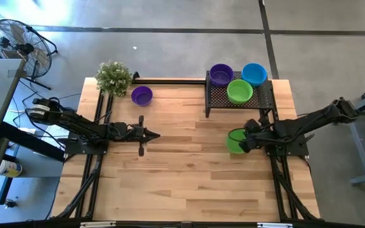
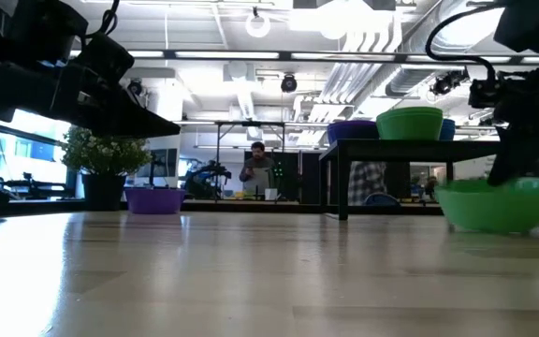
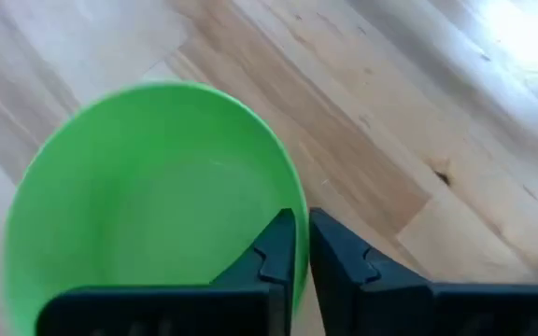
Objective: Pick & Place Mini bowls
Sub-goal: Stack the green bowl on the other green bowls on the shelf
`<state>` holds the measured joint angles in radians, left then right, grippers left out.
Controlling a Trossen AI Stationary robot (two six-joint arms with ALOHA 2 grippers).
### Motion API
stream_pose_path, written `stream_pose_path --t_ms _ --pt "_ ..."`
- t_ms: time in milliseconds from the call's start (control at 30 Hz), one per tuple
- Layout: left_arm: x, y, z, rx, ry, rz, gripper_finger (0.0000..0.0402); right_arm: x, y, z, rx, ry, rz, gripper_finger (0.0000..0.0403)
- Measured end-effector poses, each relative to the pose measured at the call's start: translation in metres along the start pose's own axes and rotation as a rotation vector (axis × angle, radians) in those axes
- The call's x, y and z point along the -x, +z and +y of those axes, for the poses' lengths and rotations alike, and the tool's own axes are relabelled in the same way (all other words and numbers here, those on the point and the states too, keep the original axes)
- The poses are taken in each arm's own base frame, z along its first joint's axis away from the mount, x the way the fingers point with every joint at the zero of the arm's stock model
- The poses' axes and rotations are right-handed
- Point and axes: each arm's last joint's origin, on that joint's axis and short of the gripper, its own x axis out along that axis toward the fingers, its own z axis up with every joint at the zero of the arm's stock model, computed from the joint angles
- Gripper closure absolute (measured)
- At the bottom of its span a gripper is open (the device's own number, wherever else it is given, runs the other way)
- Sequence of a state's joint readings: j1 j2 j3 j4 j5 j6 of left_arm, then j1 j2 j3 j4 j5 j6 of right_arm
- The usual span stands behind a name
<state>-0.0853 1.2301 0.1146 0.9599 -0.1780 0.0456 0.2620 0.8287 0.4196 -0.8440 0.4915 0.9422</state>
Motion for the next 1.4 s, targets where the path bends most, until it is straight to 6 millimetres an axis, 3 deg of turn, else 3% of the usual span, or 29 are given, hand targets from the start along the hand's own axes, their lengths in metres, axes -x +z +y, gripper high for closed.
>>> stream_pose_path --t_ms 267,500,633,833,933,1200,1400 --pt "0.000 0.000 0.000 0.002 0.000 0.001 0.0401 0.002 0.003 0.002 0.026 0.011 -0.017 0.0313" --pt "0.000 -0.001 0.000 0.001 -0.001 0.006 0.0401 0.025 0.025 0.014 0.138 0.086 -0.110 0.0269" --pt "0.000 -0.001 0.000 0.000 -0.001 0.013 0.0401 0.034 0.025 0.026 0.252 0.157 -0.137 0.0289" --pt "0.000 -0.001 0.000 0.003 -0.004 0.014 0.0401 0.035 0.008 0.048 0.395 0.186 -0.086 0.0380" --pt "0.000 -0.002 0.000 0.003 -0.004 0.017 0.0401 0.034 0.000 0.062 0.440 0.179 -0.052 0.0397" --pt "0.000 -0.002 0.000 0.005 -0.004 0.021 0.0401 0.033 -0.007 0.098 0.533 0.172 0.026 0.0319" --pt "0.000 -0.002 0.000 0.012 -0.005 0.023 0.0401 0.022 -0.010 0.105 0.548 0.119 0.104 0.0266"
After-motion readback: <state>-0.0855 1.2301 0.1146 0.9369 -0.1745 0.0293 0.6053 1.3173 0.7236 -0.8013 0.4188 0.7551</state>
